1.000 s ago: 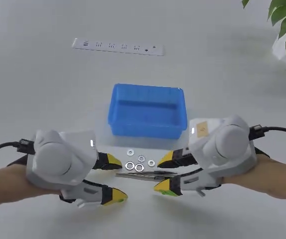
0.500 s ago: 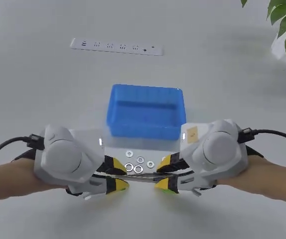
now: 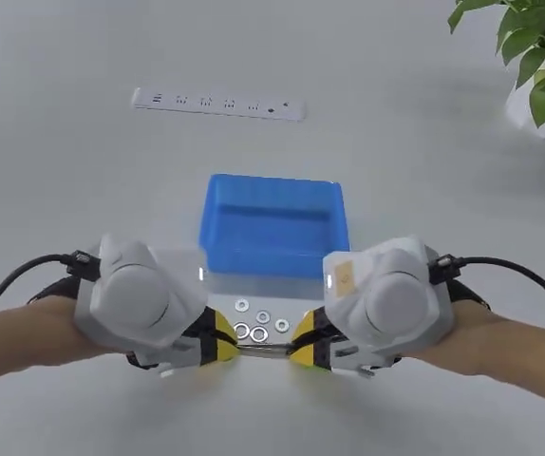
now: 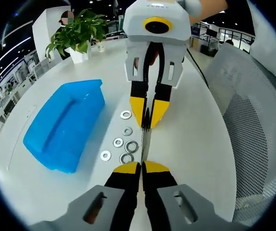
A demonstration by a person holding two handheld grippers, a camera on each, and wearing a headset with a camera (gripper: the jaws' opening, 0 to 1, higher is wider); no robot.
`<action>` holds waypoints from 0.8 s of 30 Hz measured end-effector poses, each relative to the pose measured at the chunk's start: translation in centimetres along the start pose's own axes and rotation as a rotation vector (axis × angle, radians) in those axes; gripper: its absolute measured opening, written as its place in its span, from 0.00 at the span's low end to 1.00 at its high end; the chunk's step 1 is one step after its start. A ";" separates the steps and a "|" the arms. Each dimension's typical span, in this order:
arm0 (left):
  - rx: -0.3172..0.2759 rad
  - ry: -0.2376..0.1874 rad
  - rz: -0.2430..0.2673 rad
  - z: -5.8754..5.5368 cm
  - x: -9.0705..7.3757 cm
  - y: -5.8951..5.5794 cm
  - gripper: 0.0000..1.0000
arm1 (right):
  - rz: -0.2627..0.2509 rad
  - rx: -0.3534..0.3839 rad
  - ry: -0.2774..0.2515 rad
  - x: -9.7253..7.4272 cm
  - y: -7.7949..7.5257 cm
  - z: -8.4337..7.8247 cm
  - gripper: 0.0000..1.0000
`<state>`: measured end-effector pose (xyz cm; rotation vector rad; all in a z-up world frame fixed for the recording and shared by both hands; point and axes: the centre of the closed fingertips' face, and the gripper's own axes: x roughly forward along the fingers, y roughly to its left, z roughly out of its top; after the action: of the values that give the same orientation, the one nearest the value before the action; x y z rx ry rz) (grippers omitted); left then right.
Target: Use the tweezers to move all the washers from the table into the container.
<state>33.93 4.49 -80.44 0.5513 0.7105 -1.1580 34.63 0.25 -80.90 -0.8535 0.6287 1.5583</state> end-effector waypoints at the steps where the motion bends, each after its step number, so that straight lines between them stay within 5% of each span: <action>1: 0.008 0.008 -0.012 0.0 -0.1 -0.3 0.05 | 0.001 0.001 -0.004 0.0 0.2 0.1 0.07; 6: 0.074 0.026 -0.026 0.2 -1.3 -1.2 0.05 | -0.007 0.012 -0.048 0.0 1.2 0.7 0.07; 14: 0.083 -0.001 -0.017 1.3 -4.6 -0.7 0.05 | -0.065 0.059 -0.227 -1.1 1.0 3.3 0.07; 24: 0.039 -0.116 -0.013 4.5 -5.6 -1.5 0.05 | -0.111 0.135 -0.319 -1.4 1.1 3.4 0.08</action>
<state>32.17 4.27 -73.25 0.5082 0.5941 -1.2083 32.98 1.91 -77.90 -0.5151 0.4416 1.4918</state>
